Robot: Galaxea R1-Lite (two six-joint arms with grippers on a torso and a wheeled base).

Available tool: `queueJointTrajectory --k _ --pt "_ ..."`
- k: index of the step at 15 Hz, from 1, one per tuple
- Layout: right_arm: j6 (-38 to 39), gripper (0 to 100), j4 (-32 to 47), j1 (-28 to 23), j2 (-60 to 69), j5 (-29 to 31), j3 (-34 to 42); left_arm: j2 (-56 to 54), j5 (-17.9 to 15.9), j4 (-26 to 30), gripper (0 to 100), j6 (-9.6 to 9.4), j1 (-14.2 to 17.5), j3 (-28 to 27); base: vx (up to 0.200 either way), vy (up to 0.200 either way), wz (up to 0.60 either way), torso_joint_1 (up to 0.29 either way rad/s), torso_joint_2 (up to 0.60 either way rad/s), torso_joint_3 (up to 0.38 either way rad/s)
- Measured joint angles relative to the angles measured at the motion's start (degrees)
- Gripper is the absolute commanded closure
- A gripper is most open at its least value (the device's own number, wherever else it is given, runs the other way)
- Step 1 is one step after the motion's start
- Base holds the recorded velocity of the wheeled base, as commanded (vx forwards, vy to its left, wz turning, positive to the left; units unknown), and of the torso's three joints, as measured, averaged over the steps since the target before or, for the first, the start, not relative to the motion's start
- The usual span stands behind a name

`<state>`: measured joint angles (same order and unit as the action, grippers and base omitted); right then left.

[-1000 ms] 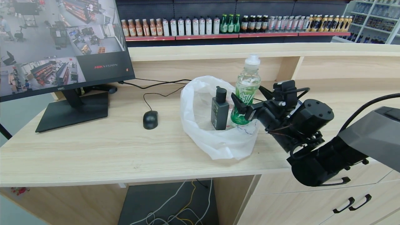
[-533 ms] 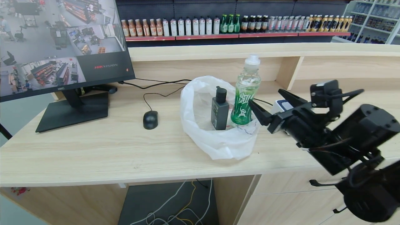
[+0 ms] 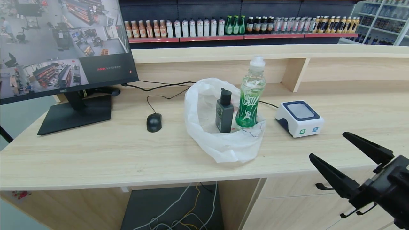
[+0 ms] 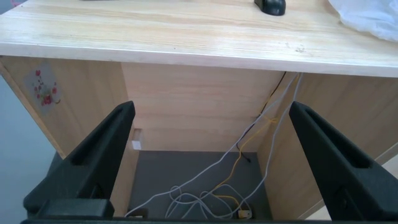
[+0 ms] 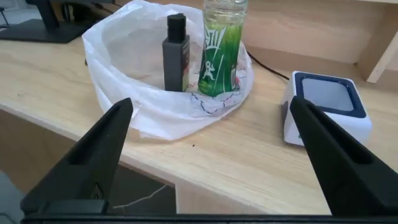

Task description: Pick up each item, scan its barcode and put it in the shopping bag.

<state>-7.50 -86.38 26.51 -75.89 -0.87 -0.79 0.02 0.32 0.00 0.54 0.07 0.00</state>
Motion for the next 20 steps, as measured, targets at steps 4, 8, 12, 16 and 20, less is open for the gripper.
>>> queueJointTrajectory --k 4,8,12,16,20 --pt "-2.93 0 11.85 0.27 7.62 0.60 0.74 0.00 0.01 0.00 0 0.04 0.00 0.00 0.000 0.000 0.00 0.000 0.00 0.000" --pt "-3.41 0 36.73 1.16 21.15 0.62 0.77 0.00 0.00 0.00 0 0.12 0.00 0.00 0.000 0.000 0.00 0.000 0.00 0.000" --pt "-4.55 0 70.75 1.35 45.08 0.62 0.57 0.00 0.01 0.00 0 0.11 0.00 0.00 0.000 0.000 0.00 0.000 0.00 0.000" --pt "-3.99 0 85.96 -5.92 60.54 0.51 -0.44 0.00 0.01 0.00 0 0.12 0.00 0.00 0.000 0.000 0.00 0.000 0.00 0.000" --pt "-2.79 0 87.50 -22.19 64.67 -0.55 -0.88 0.00 0.01 0.00 0 0.22 0.00 0.00 0.000 0.000 0.00 0.000 0.00 0.000"
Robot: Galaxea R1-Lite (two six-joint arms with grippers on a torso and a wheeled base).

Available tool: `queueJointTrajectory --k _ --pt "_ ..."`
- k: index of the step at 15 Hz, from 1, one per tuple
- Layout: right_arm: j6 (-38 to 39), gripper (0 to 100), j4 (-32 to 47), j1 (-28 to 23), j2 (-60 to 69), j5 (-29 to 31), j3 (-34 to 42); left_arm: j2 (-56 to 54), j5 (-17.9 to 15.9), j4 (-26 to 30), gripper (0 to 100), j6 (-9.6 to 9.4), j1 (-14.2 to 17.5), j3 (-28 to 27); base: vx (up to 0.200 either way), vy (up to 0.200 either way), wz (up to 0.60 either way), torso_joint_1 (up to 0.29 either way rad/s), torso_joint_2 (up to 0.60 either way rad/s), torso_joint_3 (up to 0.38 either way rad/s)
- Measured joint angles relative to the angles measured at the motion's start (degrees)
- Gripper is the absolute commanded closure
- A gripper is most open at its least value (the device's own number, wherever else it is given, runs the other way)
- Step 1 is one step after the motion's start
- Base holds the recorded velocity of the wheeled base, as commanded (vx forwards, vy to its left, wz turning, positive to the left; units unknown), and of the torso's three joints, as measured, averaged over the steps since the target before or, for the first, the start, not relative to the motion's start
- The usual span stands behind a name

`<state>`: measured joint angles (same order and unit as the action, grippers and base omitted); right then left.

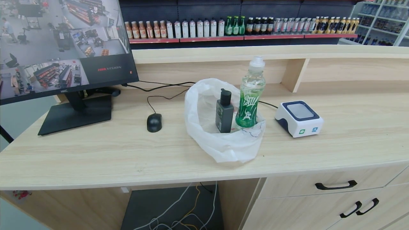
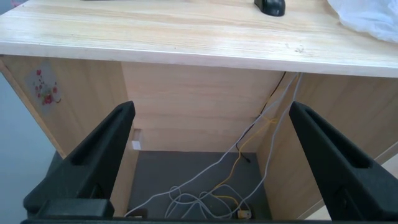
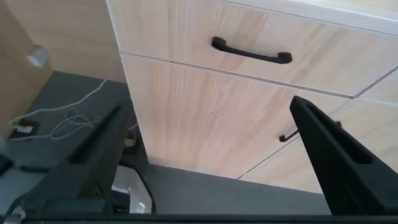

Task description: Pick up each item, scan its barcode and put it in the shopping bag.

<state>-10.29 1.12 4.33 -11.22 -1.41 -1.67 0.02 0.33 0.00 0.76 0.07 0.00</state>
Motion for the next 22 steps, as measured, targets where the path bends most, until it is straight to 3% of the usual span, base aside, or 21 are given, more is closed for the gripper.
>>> queueJointTrajectory --k 5,11,22 --pt "3.54 0 -0.11 -2.18 6.34 -0.46 -0.04 0.00 -0.01 0.00 0 0.02 -0.02 0.00 -0.120 0.000 0.00 0.005 0.00 0.000" --pt "8.41 0 -0.04 -2.16 7.56 -4.79 -0.09 0.00 -0.01 0.00 0 -0.07 0.00 0.00 0.000 0.000 0.00 0.000 0.00 0.000" --pt "7.91 0 -1.83 -2.22 7.63 -4.55 0.77 0.00 -0.01 0.00 0 0.13 0.00 0.00 0.000 -0.200 0.00 0.005 0.00 0.001"
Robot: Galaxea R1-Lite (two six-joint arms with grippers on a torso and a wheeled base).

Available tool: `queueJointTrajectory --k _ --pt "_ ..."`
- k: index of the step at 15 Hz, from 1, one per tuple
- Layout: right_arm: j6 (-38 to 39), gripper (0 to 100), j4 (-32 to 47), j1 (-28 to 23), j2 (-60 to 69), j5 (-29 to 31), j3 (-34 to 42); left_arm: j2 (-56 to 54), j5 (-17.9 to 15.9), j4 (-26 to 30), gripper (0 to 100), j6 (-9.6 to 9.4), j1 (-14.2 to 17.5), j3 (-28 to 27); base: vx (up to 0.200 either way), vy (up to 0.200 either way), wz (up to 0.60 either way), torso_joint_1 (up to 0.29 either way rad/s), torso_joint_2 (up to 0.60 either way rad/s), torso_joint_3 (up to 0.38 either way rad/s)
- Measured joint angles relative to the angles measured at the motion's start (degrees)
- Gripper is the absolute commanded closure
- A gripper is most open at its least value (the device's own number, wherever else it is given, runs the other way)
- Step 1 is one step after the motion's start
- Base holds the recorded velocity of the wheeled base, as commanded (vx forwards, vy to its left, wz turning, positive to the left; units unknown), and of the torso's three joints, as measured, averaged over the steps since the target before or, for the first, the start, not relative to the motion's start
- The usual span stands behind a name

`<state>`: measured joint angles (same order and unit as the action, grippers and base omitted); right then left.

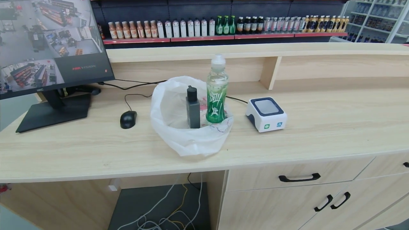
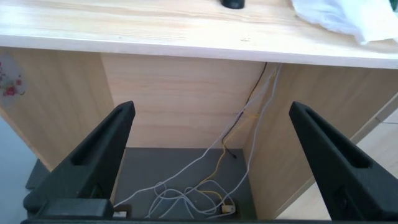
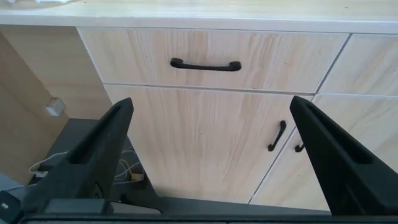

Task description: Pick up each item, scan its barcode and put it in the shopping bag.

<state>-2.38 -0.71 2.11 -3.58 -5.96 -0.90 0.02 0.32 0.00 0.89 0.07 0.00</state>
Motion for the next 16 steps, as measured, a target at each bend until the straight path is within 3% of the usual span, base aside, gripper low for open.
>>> queueJointTrajectory --k 10,16 --pt "0.35 0 0.02 0.00 -0.02 -0.02 0.00 0.00 0.01 0.00 0 0.00 0.00 0.00 0.000 -0.200 0.00 0.003 0.00 0.004" --pt "0.20 0 0.02 -0.05 -0.10 -0.09 -0.02 0.00 0.01 0.02 0 -0.29 -0.05 0.00 0.000 0.000 0.00 0.000 0.00 0.000"
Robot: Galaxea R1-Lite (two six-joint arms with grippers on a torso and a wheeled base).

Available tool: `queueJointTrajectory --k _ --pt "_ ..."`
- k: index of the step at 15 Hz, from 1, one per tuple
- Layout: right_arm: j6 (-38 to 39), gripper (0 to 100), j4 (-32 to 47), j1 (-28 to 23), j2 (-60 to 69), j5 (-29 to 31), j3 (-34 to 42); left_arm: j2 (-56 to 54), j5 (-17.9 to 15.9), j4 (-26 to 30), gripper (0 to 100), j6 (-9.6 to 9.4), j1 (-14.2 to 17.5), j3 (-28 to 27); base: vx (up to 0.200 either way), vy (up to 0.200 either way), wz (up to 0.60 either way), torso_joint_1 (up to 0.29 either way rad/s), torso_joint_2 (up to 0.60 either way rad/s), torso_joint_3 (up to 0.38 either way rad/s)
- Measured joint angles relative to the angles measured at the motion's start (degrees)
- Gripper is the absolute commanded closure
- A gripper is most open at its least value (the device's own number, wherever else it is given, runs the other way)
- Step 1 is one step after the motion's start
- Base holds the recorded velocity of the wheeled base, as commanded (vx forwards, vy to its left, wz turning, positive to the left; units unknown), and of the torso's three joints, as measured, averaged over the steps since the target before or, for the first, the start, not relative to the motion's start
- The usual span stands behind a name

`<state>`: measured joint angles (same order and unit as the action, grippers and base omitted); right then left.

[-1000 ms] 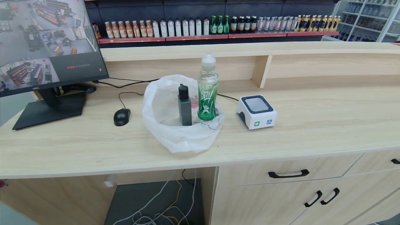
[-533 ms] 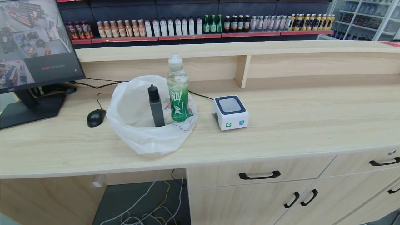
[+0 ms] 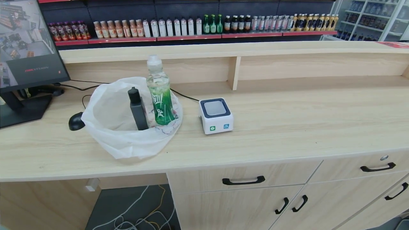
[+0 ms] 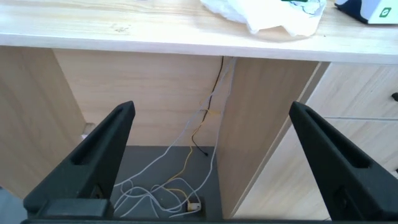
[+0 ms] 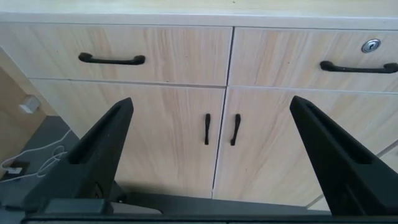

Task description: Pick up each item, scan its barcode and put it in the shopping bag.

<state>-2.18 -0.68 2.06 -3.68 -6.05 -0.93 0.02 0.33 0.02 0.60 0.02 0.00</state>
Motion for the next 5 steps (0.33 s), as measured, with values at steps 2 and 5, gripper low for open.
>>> queueJointTrajectory --k 2,5 --pt "0.00 0 0.02 0.05 -0.01 0.02 0.02 0.00 -0.01 0.00 0 0.05 0.07 0.00 0.000 0.000 0.00 0.000 0.00 0.000" --pt "-0.28 0 0.06 0.09 -0.04 -0.11 0.02 0.00 0.00 -0.02 0 0.02 0.07 0.00 0.000 0.000 0.00 0.000 0.00 0.000"
